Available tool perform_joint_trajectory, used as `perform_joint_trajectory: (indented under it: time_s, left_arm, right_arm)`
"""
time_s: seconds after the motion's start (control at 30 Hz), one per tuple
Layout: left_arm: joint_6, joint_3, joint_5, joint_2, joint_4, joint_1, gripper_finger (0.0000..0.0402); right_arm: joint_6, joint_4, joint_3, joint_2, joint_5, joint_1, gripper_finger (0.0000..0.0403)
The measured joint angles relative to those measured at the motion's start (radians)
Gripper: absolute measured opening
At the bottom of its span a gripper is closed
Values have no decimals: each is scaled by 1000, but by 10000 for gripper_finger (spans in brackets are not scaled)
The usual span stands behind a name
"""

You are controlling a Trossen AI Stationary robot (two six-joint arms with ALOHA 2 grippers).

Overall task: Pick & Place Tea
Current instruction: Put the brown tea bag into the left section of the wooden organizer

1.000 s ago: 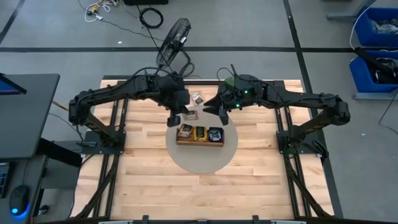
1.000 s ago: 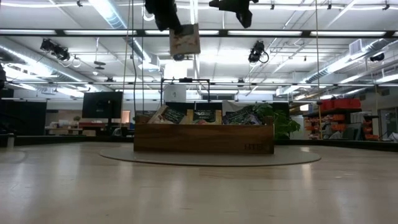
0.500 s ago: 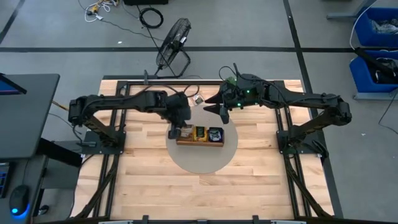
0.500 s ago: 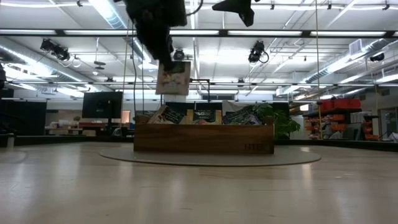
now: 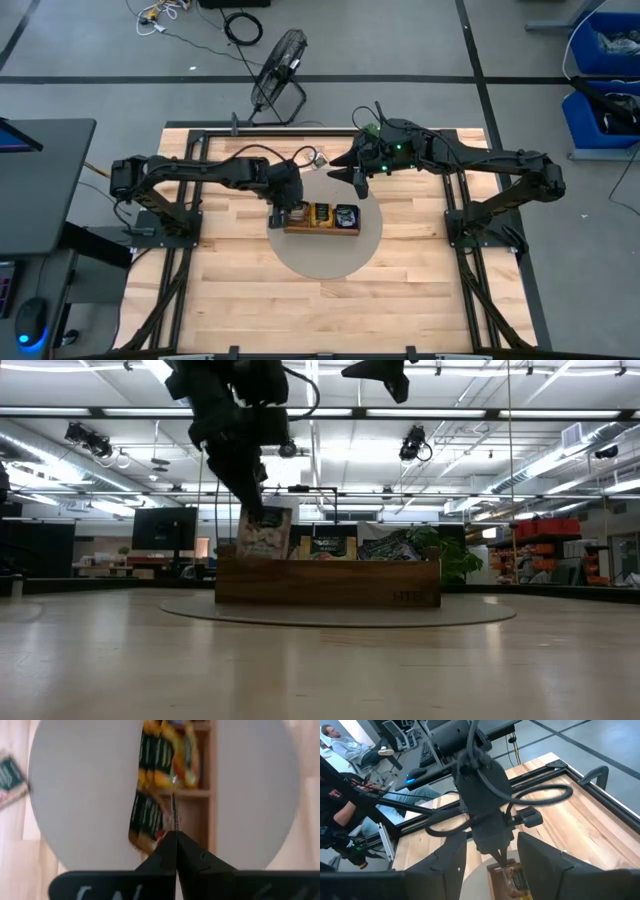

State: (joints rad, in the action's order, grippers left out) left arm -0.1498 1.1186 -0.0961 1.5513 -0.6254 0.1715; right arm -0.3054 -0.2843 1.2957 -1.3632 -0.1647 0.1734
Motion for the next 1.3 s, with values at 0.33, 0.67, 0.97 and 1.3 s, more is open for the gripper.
perform_joint_trajectory:
  time_s: [0.33,0.67,0.97,1.3]
  left_arm:
    - [-4,-65,33,0,62,11,1]
    - [-71,-65,29,19,75,11,1]
    - [-42,-65,54,79,80,0,2]
    - [-39,22,103,79,69,0,26]
  right_arm:
    - [0,0,0,0,0,0,182]
    - [0,0,0,-1,0,0,182]
    - [0,-4,0,-1,0,0,182]
    - [0,-5,0,-1,0,2,182]
